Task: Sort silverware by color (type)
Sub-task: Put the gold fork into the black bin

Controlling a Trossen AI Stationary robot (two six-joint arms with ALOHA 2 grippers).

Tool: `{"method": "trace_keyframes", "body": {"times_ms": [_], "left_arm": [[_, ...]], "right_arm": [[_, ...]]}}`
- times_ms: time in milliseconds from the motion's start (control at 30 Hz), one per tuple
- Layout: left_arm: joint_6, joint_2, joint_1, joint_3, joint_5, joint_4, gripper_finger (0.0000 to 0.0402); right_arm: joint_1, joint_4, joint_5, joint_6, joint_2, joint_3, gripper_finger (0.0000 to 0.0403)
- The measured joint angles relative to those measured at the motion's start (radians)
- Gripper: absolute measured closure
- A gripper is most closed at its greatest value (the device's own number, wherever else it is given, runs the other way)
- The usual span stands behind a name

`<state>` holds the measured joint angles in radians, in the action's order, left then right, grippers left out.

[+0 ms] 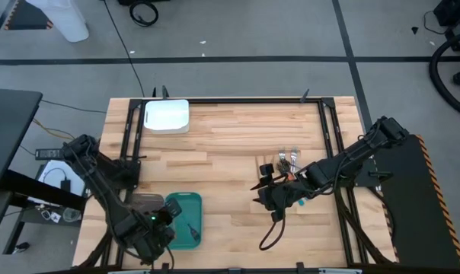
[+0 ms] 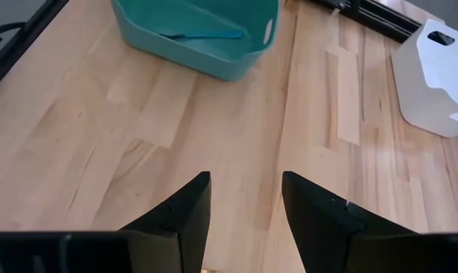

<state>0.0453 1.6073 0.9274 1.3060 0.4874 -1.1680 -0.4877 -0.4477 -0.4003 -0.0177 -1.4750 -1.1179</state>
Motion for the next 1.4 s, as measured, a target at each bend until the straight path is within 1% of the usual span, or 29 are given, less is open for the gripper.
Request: {"method": "trace_keyframes", "body": {"times_ms": [67, 233, 333, 500, 700, 833, 933, 1033, 1133, 1267, 1400], "left_arm": [[-0.032, 0.000, 0.021, 0.000, -0.020, -0.038, 0.0372], [-0.160, 0.001, 0.047, 0.000, -0.165, -0.090, 0.0372], [-0.196, 0.001, 0.066, 0.000, -0.208, -0.116, 0.0372], [-0.193, 0.018, 0.094, -0.004, -0.263, -0.182, 0.0372], [-0.150, 0.089, 0.105, -0.004, -0.361, -0.264, 0.0372], [-0.190, 0.098, 0.105, -0.004, -0.380, -0.308, 0.0372], [-0.188, 0.098, 0.108, -0.003, -0.393, -0.323, 0.0372], [-0.159, 0.101, 0.110, -0.003, -0.443, -0.324, 0.0372], [-0.117, 0.118, 0.113, -0.004, -0.461, -0.335, 0.0372], [-0.081, 0.156, 0.107, -0.004, -0.465, -0.352, 0.0372], [-0.078, 0.189, 0.090, -0.004, -0.465, -0.363, 0.0372]], "right_arm": [[0.000, 0.005, 0.000, 0.000, 0.000, 0.000, 0.0229], [0.000, 0.007, 0.000, 0.000, 0.000, 0.000, 0.0229], [0.000, 0.009, 0.000, 0.000, 0.000, 0.000, 0.0229], [0.000, 0.021, 0.000, -0.001, 0.000, 0.000, 0.0229], [0.000, 0.031, 0.000, -0.003, 0.000, 0.000, 0.0229], [0.001, 0.043, 0.000, -0.009, 0.000, 0.000, 0.0229], [0.001, 0.044, 0.000, -0.009, 0.000, 0.000, 0.0229], [0.001, 0.043, 0.000, -0.008, 0.000, 0.000, 0.0229], [0.001, 0.045, 0.000, -0.008, 0.000, 0.000, 0.0229], [0.001, 0.056, 0.000, -0.009, 0.000, 0.000, 0.0229], [0.001, 0.059, 0.001, -0.010, 0.000, 0.000, 0.0229]]}}
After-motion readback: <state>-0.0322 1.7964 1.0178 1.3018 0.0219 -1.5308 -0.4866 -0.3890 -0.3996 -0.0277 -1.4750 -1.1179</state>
